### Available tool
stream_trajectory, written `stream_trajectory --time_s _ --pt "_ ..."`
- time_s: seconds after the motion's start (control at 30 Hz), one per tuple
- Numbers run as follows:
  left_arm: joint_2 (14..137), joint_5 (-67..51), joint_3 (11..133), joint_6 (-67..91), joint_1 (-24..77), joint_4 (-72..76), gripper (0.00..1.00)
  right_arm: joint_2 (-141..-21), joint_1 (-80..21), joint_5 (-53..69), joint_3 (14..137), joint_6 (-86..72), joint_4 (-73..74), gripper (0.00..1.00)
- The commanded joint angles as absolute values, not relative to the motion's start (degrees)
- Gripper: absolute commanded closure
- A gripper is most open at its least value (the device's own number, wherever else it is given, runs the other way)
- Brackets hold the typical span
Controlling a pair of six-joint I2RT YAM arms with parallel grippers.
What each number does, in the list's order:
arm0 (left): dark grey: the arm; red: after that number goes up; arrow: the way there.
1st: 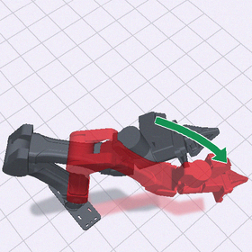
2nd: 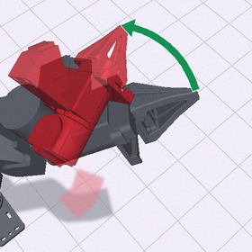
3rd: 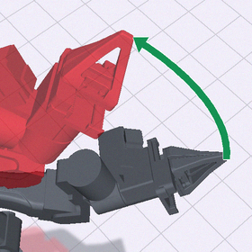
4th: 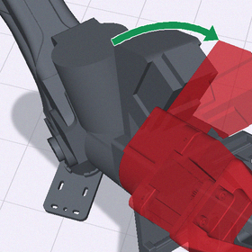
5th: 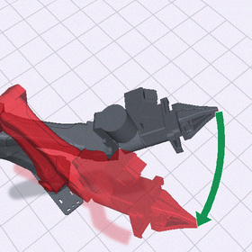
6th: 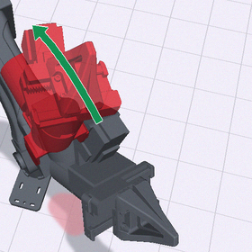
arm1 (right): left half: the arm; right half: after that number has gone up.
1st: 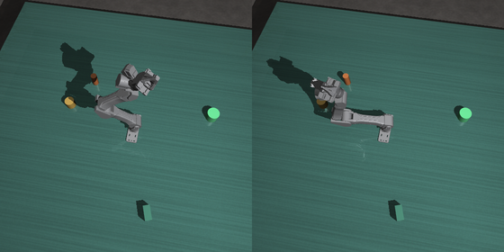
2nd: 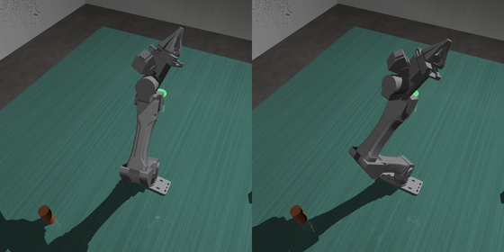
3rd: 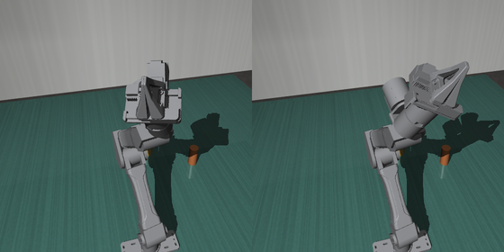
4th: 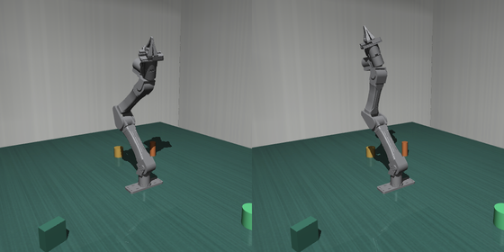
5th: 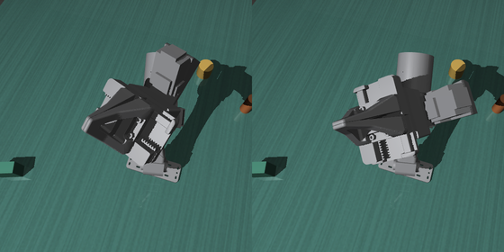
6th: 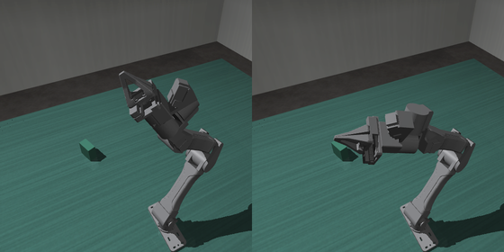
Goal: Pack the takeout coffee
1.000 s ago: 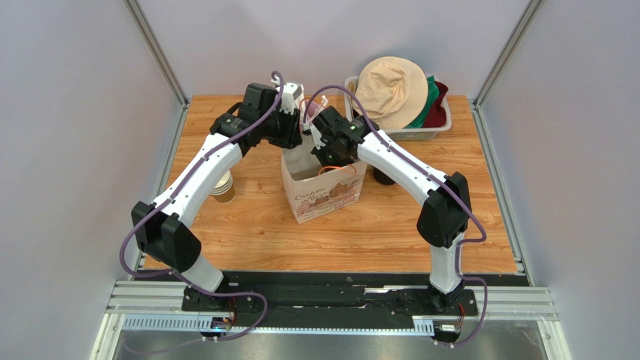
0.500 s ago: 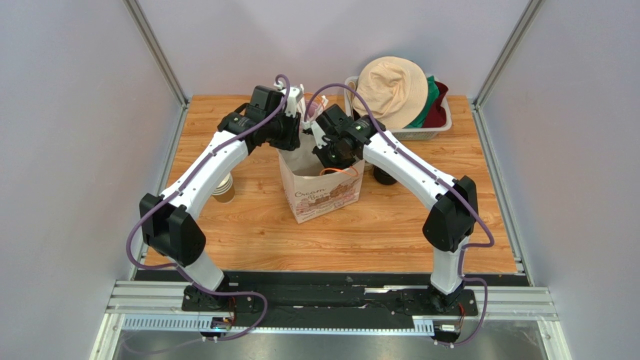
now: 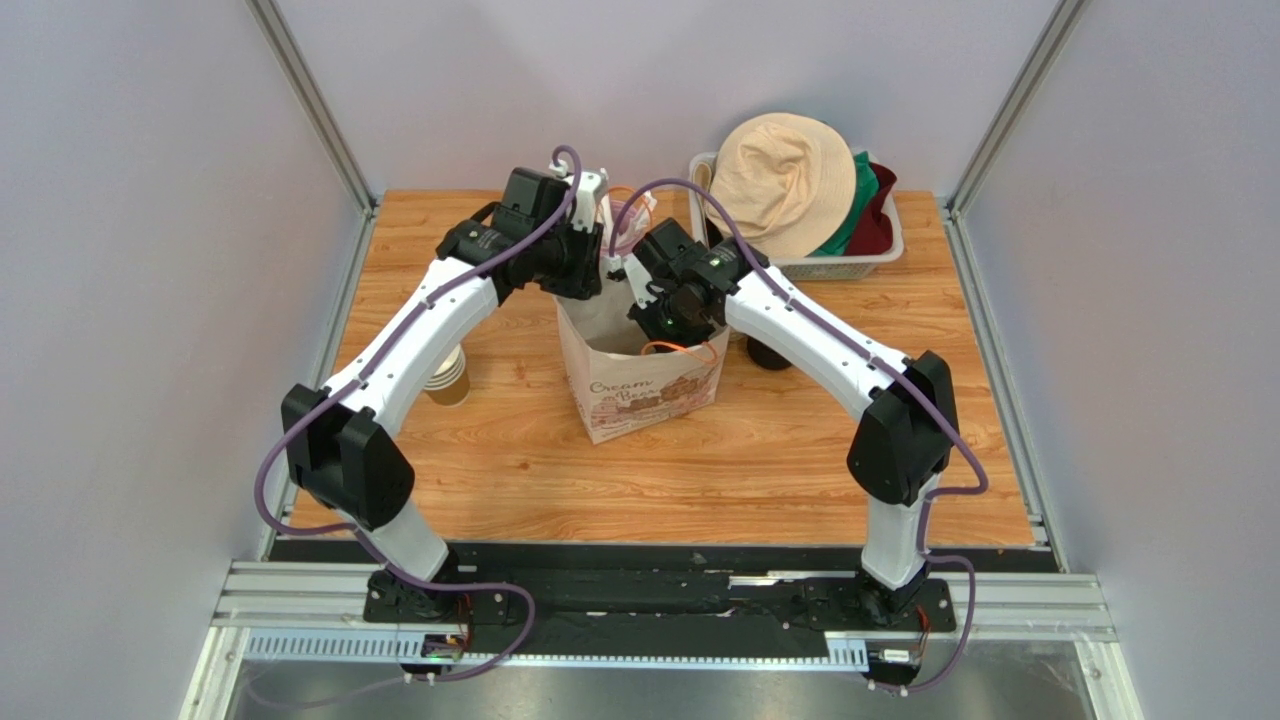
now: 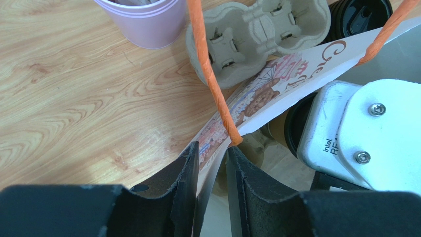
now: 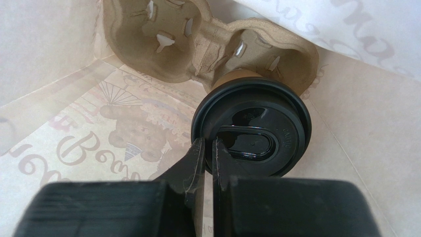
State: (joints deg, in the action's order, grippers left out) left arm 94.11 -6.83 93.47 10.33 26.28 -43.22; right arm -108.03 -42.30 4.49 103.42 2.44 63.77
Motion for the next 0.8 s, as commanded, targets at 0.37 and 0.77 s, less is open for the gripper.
stream_trajectory --time_s 0.37,0.77 --pt "87.54 -7.39 92.20 9.41 26.28 -37.53 0.64 -113.55 -42.71 2.73 110.82 3.86 70.13 1.00" --pt "86.49 -9.14 91.06 9.40 26.28 -36.30 0.64 -115.93 -42.98 1.67 111.18 4.83 73.04 1.00"
